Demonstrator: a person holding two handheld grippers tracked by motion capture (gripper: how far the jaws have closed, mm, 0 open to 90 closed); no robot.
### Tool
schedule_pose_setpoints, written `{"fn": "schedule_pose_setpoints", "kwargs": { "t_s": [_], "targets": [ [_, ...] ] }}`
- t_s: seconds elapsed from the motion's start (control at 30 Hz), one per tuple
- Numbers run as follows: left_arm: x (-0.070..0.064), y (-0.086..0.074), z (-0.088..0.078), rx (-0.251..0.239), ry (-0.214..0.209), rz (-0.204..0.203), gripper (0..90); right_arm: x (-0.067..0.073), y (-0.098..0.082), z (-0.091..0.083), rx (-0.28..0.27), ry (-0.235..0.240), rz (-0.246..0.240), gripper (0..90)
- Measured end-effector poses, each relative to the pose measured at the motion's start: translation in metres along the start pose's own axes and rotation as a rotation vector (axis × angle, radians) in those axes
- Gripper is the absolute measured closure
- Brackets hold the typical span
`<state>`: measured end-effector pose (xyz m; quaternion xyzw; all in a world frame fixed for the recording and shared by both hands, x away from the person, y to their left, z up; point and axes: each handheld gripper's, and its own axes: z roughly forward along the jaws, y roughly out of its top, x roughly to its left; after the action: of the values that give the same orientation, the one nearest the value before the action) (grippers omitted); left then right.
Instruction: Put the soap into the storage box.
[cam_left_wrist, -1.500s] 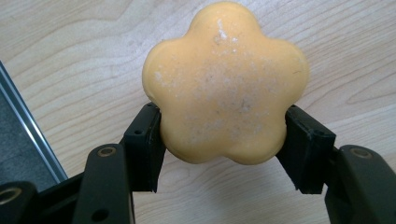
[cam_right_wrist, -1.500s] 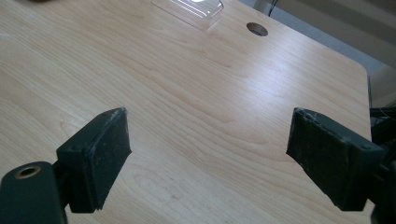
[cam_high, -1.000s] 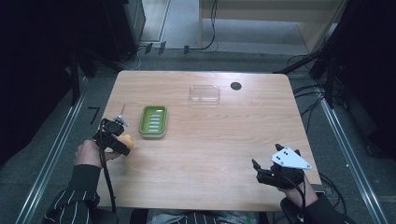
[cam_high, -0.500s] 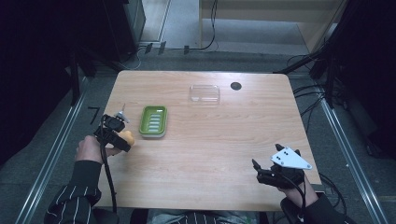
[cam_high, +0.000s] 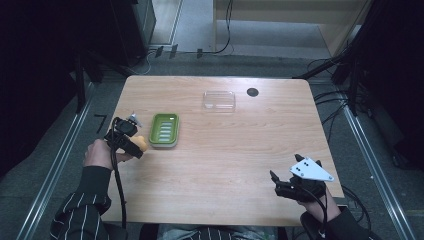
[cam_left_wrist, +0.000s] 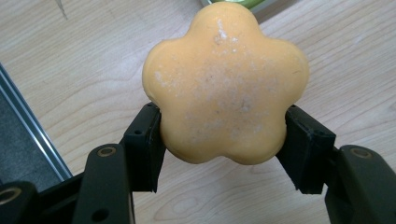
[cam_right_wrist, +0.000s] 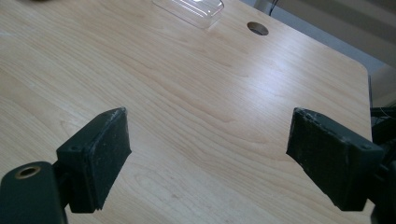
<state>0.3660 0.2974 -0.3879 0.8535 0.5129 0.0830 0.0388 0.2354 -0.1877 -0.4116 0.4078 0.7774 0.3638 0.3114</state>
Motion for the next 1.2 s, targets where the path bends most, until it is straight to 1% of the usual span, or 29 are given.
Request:
{"fn": "schedule_pose_setpoints", "kwargs": {
  "t_s": [0.07, 0.23, 0.33, 0.37, 0.43, 0.53, 0.7, 1.2],
  "targets": [
    [-0.001, 0.003, -0.001, 0.001, -0.006, 0.009, 39.7, 0.0, 0.0, 0.0, 0.0, 0.0, 0.001, 13.7],
    [-0.002, 0.008, -0.003, -0.006, 0.0, 0.016, 39.7, 0.0, 0.0, 0.0, 0.0, 0.0, 0.002, 13.7],
    [-0.002, 0.011, -0.004, -0.003, -0.005, 0.022, 39.6, 0.0, 0.0, 0.0, -0.001, 0.0, 0.0, 13.7],
    [-0.003, 0.012, -0.005, -0.009, -0.004, 0.02, 39.6, 0.0, 0.0, 0.0, -0.001, 0.0, 0.0, 13.7],
    [-0.003, 0.015, -0.006, -0.006, -0.005, 0.028, 39.6, 0.0, 0.0, 0.0, -0.001, 0.001, -0.002, 13.7],
    [-0.004, 0.02, -0.007, -0.016, 0.0, 0.036, 39.6, 0.0, 0.0, 0.0, -0.001, 0.0, 0.001, 13.7],
    [-0.005, 0.024, -0.008, -0.01, -0.003, 0.048, 39.6, 0.0, 0.0, 0.0, 0.0, 0.0, 0.001, 13.7],
    [-0.009, 0.042, -0.012, -0.033, -0.005, 0.076, 39.6, 0.0, 0.0, 0.0, 0.001, -0.002, 0.001, 13.7]
  ]
}}
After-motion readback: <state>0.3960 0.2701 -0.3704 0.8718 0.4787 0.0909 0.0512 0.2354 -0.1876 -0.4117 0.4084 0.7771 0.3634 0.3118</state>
